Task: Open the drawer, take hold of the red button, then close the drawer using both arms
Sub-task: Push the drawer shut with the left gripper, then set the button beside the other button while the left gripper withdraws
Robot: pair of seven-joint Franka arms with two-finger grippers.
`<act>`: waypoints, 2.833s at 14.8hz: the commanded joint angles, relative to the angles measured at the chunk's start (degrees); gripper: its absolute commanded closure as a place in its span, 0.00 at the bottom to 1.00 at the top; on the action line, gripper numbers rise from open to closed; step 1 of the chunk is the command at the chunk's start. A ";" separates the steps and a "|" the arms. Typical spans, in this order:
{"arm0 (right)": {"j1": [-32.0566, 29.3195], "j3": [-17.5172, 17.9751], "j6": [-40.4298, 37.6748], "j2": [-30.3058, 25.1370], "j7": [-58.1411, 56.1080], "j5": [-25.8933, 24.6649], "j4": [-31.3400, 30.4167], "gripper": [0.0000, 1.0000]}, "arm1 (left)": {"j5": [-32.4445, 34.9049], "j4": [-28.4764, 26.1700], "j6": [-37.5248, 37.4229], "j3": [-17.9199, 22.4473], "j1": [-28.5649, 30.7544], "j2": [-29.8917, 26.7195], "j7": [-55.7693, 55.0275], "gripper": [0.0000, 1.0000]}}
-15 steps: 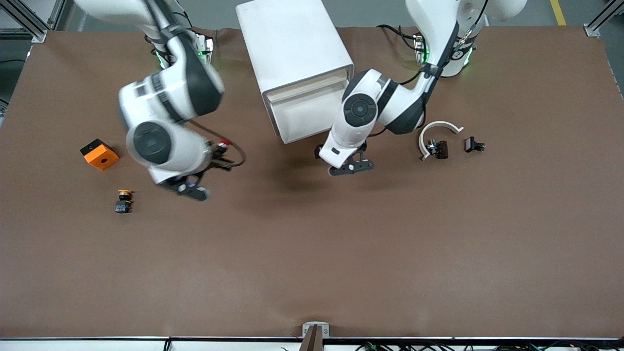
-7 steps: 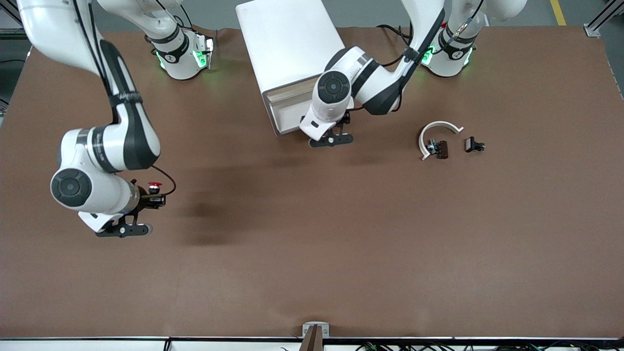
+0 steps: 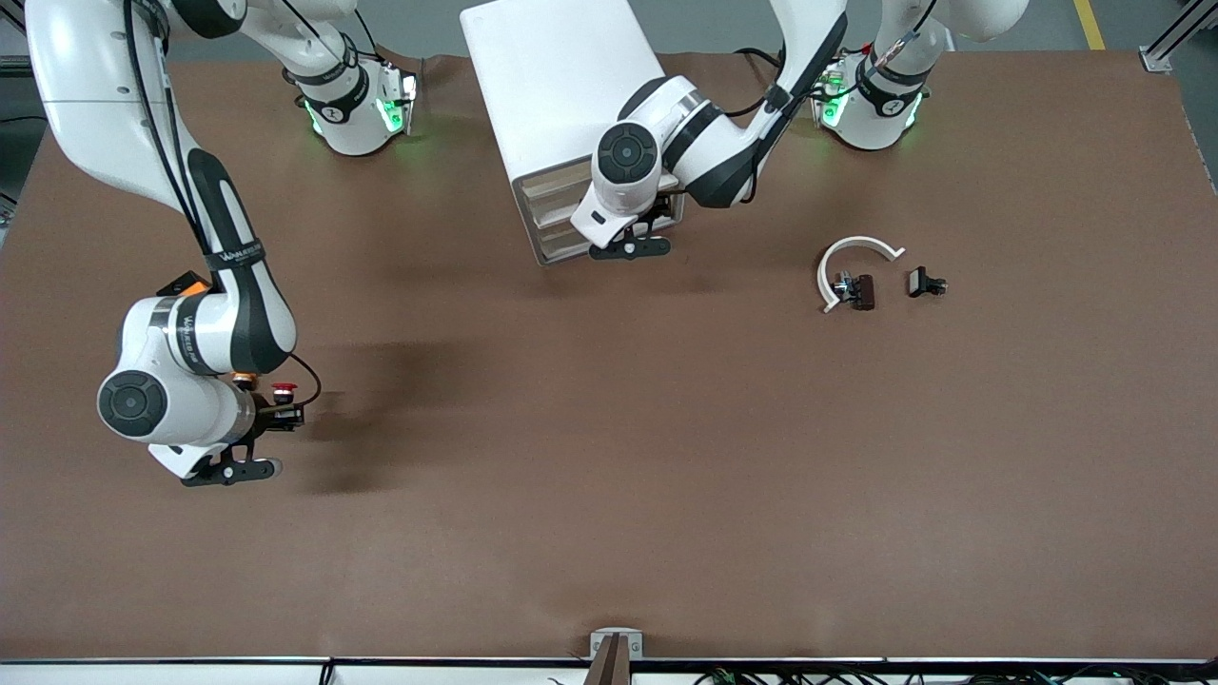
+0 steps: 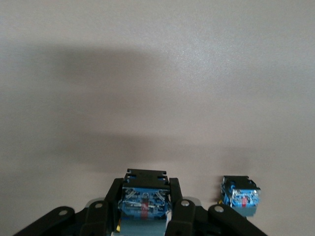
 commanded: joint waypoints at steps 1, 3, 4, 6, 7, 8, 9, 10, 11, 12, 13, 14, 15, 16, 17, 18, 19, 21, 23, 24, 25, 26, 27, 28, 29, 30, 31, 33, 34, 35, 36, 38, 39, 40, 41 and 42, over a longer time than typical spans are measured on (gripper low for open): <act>-1.44 1.20 2.96 0.65 -0.33 -1.38 -1.28 0.67 | -1.39 -1.06 -0.15 -0.94 0.23 -1.27 -0.40 0.00; -2.14 1.20 9.19 0.30 -0.33 -1.38 -6.19 0.67 | -1.39 -1.06 -0.15 -1.38 0.23 -1.27 -0.40 0.00; -2.15 1.20 10.87 0.13 -0.33 -1.38 -7.44 0.67 | -1.48 -1.06 -0.15 -1.73 0.14 -1.18 -0.40 0.00; -2.58 1.20 10.98 0.13 -0.42 -1.38 -7.62 0.66 | -1.48 -0.71 -0.15 -1.91 0.23 -0.74 -0.40 0.00; -3.02 1.20 11.06 0.13 -0.42 -1.38 -7.71 0.66 | -1.48 -0.19 -0.15 -1.73 0.92 -0.57 -0.31 0.00; -3.55 1.20 11.07 0.13 -0.85 -1.38 -7.80 0.66 | -1.39 0.34 -0.15 -1.30 2.50 -0.56 0.21 0.00; -3.55 1.20 10.98 -0.05 -1.38 -1.38 -8.15 0.66 | -0.87 1.39 -0.15 -1.29 5.30 -0.56 0.57 0.00; -3.64 1.20 10.98 -0.40 -1.47 -1.38 -8.67 0.66 | -0.60 2.36 -0.15 -1.29 7.85 -0.56 0.74 0.00; -3.64 1.20 10.98 -0.40 -1.47 -1.38 -8.68 0.66 | -0.51 3.93 -0.15 -1.29 10.31 -0.56 1.01 0.00; -3.73 1.20 10.98 -0.40 -1.47 -1.38 -8.77 0.65 | -0.51 5.34 -0.15 -1.21 12.07 -0.56 1.18 0.00; -3.90 1.20 10.98 -0.40 -1.47 -1.38 -8.85 0.65 | -0.51 6.57 -0.24 -1.20 14.53 -0.48 1.18 0.00; -3.99 1.20 10.89 -0.49 -1.47 -1.38 -8.94 0.64 | -0.25 7.72 -0.15 -1.20 17.34 -0.48 1.53 0.00; -3.99 1.20 10.89 -0.75 -1.47 -1.38 -9.90 0.64 | 0.54 8.95 -0.24 -1.20 19.54 -0.48 2.06 0.00; -3.99 1.20 11.15 -1.97 -1.47 -1.38 -11.04 0.64 | 1.59 10.18 -0.24 -1.20 21.48 -0.56 2.67 0.00; -3.99 1.20 11.15 -2.59 -1.47 -1.38 -11.57 0.63 | 3.17 11.32 -0.50 -1.20 23.58 -0.74 3.03 0.00; -3.99 1.20 11.15 -2.86 -1.47 -1.38 -11.93 0.63 | 4.92 11.68 -1.37 -1.29 25.43 -1.26 3.20 0.00; -3.99 1.20 11.15 -2.86 -1.47 -1.38 -12.02 0.63 | 6.68 13.08 -2.16 -1.29 27.19 -1.53 3.64 0.00; -4.08 1.20 11.07 -2.95 -1.47 -1.38 -12.19 0.60 | 9.93 16.85 -6.28 -1.29 30.01 -1.53 4.96 0.00; -3.99 1.20 11.07 -2.95 -1.47 -1.38 -12.11 0.59 | 13.62 20.19 -9.54 -1.29 32.82 -1.79 5.49 0.00; -3.99 1.20 11.07 -2.95 -1.47 -1.38 -12.11 0.51 | 15.21 21.43 -10.95 -1.38 34.23 -2.14 7.14 0.00; -3.99 1.20 11.15 -2.86 -1.47 -1.38 -12.11 0.34 | 16.01 21.87 -12.18 -1.29 35.20 -3.02 9.68 0.00; -4.08 1.20 11.15 -2.86 -1.47 -1.38 -12.02 0.10 | 16.45 21.88 -12.80 -1.29 36.43 -4.24 12.49 0.00; -4.08 1.29 11.24 -2.86 -1.30 -1.38 -12.02 0.00 | 16.37 21.88 -13.50 -1.29 38.00 -5.30 15.48 0.00; -3.99 1.29 11.15 -2.95 -1.21 -1.38 -11.84 0.00 | 16.45 21.70 -14.99 -1.38 39.93 -6.88 18.99 0.00; -3.99 1.29 10.72 -3.30 -1.03 -1.29 -11.84 0.00 | 16.37 21.70 -17.18 -1.47 41.26 -8.11 21.98 0.00; -3.64 1.37 10.02 -4.96 -0.68 -1.29 -11.84 0.00 | 16.37 21.79 -19.55 -1.47 42.40 -9.34 24.45 0.00; -3.29 1.46 8.01 -6.36 -0.51 -1.29 -11.84 0.00 | 16.02 21.70 -21.83 -1.47 43.89 -10.83 26.74 0.00; -2.33 1.73 4.32 -9.52 -0.42 -0.85 -11.40 0.00 | 15.66 21.70 -25.10 -1.73 46.27 -13.03 31.13 0.00; -1.45 1.73 3.08 -11.37 -0.42 -0.76 -11.49 0.00 | 15.66 21.70 -25.54 -1.56 46.63 -13.91 32.29 0.00; -0.49 1.73 1.41 -13.39 0.37 -0.76 -11.40 0.00 | 15.66 21.62 -26.25 -1.56 47.16 -14.97 32.82 0.00; 0.74 1.73 -0.43 -15.41 1.85 -0.76 -11.40 0.00 | 15.66 21.62 -27.47 -1.47 47.51 -16.11 33.00 0.00; 3.73 1.73 -5.87 -19.72 6.68 -0.76 -11.49 0.00 | 15.66 21.53 -29.93 -1.38 48.04 -18.04 33.09 0.00; 4.70 1.73 -8.68 -22.09 8.70 -0.76 -11.40 0.00 | 15.66 21.35 -30.38 -1.38 48.21 -18.75 33.09 0.00; 5.67 1.73 -10.28 -23.76 9.16 -0.76 -11.49 0.00 | 15.66 21.44 -30.56 -1.38 48.30 -19.28 33.18 0.00; 5.85 1.73 -11.86 -25.26 9.16 -0.76 -11.58 0.00 | 15.66 21.35 -30.82 -1.38 48.91 -19.72 33.96 0.00; 5.94 1.73 -13.53 -26.75 9.25 -0.76 -11.58 0.00 | 15.58 21.00 -31.08 -1.38 50.14 -20.07 35.88 0.00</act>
